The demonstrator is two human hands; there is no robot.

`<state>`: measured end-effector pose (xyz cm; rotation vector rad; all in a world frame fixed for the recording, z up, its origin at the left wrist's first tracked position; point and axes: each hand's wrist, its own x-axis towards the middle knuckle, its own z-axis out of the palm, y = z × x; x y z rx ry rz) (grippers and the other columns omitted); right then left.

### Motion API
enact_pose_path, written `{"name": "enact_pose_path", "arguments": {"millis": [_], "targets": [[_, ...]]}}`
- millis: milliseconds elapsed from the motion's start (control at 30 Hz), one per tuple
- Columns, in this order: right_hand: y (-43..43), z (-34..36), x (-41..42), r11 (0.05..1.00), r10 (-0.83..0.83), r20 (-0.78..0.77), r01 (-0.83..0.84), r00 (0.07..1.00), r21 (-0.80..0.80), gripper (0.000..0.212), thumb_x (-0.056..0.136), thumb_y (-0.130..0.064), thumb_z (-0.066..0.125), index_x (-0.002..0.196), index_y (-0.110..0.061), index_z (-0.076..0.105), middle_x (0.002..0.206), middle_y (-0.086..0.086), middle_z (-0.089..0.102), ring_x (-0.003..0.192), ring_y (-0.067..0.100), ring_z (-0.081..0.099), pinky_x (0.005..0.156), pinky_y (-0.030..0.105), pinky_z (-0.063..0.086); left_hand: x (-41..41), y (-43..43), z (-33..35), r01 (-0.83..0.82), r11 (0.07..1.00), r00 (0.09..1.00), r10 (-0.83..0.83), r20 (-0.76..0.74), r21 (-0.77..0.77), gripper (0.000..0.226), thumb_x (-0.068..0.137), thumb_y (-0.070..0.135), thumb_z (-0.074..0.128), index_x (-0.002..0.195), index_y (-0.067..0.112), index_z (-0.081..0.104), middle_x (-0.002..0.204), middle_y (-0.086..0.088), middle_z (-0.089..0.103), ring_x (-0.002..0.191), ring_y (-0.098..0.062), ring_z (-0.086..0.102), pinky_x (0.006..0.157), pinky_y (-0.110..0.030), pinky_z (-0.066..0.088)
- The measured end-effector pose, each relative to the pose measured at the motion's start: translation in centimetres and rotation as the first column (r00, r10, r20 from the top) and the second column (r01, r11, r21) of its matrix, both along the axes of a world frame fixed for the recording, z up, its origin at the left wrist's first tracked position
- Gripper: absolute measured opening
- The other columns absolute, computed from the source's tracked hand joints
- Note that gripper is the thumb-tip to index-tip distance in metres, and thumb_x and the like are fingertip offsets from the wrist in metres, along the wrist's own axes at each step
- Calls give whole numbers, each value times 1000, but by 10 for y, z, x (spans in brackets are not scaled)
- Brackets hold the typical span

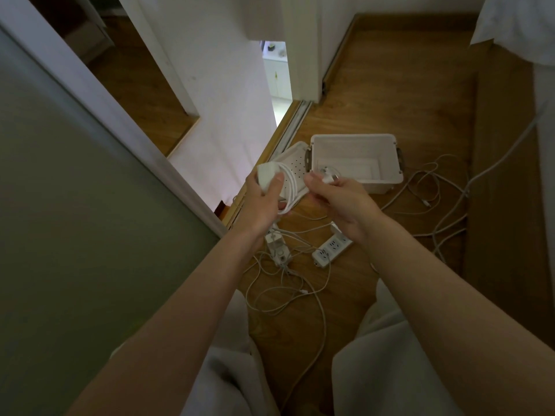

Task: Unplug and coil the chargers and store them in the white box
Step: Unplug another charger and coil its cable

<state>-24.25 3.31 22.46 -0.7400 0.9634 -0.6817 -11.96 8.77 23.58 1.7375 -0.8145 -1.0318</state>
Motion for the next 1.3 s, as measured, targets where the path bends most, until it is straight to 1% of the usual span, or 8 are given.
{"name": "enact_pose_path", "arguments": {"millis": [133, 233, 367, 533, 700, 867, 1133, 1300], "targets": [[9, -2, 9, 972, -114, -204, 66, 972, -227, 23, 96, -11, 48, 109, 2, 62, 82, 5, 64, 76, 15, 62, 57, 13, 50, -9, 1, -3, 42, 999, 996, -41, 79, -10, 51, 100, 34, 38, 144, 20, 18, 118, 1, 43, 80, -3, 55, 49, -8, 46], [9, 0, 11, 989, -49, -162, 26, 986, -146, 33, 98, -8, 41, 130, -1, 44, 91, 5, 62, 75, 8, 62, 60, 14, 52, -7, -1, -5, -33, 999, 997, 33, 67, -11, 52, 99, 37, 38, 144, 22, 18, 117, 1, 43, 84, -6, 55, 55, -11, 51], [15, 4, 14, 985, -100, -82, 86, 992, -151, 27, 99, -5, 38, 121, 4, 50, 89, 9, 66, 77, 11, 64, 67, 15, 54, -5, -2, -4, -117, 993, 992, 117, -43, 10, 50, 99, 37, 37, 143, 20, 20, 120, -6, 49, 87, -12, 60, 65, -23, 55], [14, -5, 11, 928, -296, 59, 273, 953, 256, 18, 95, -13, 50, 99, 0, 62, 79, 6, 65, 56, 6, 64, 57, 18, 56, -5, -2, 4, -174, 985, 888, 160, -430, 6, 43, 100, 34, 38, 136, 11, 38, 111, -14, 59, 91, -21, 65, 71, -31, 58], [13, -8, 15, 990, 4, -295, -46, 955, -134, 27, 98, -1, 36, 103, -3, 63, 70, 0, 52, 60, 8, 46, 56, 18, 40, -11, -2, 1, -95, 995, 952, 95, -292, 16, 47, 100, 36, 38, 142, 16, 31, 115, -12, 60, 94, -21, 66, 78, -34, 58], [15, -17, 14, 798, -133, -489, -200, 862, -569, 30, 91, 6, 44, 105, -6, 67, 77, 2, 63, 61, 1, 52, 56, 12, 44, -8, -3, -3, -26, 1000, 954, 28, -298, 11, 47, 100, 32, 38, 143, 15, 29, 121, -12, 59, 101, -21, 64, 76, -30, 57], [3, -29, 14, 817, -105, -539, -236, 836, -526, 25, 89, 8, 49, 100, -1, 69, 89, 12, 68, 67, 7, 56, 52, 4, 42, -5, -1, -2, 4, 999, 952, 6, -307, 32, 45, 100, 36, 35, 142, 19, 32, 121, -12, 60, 99, -22, 65, 68, -29, 58], [9, -23, 12, 754, -162, -421, -164, 892, -637, 24, 86, 8, 54, 93, -4, 73, 71, -4, 65, 60, -7, 57, 62, 9, 50, -3, -3, -3, -28, 998, 963, 43, -267, 59, 43, 100, 36, 36, 139, 19, 36, 115, -10, 63, 96, -23, 65, 74, -35, 56]]}}
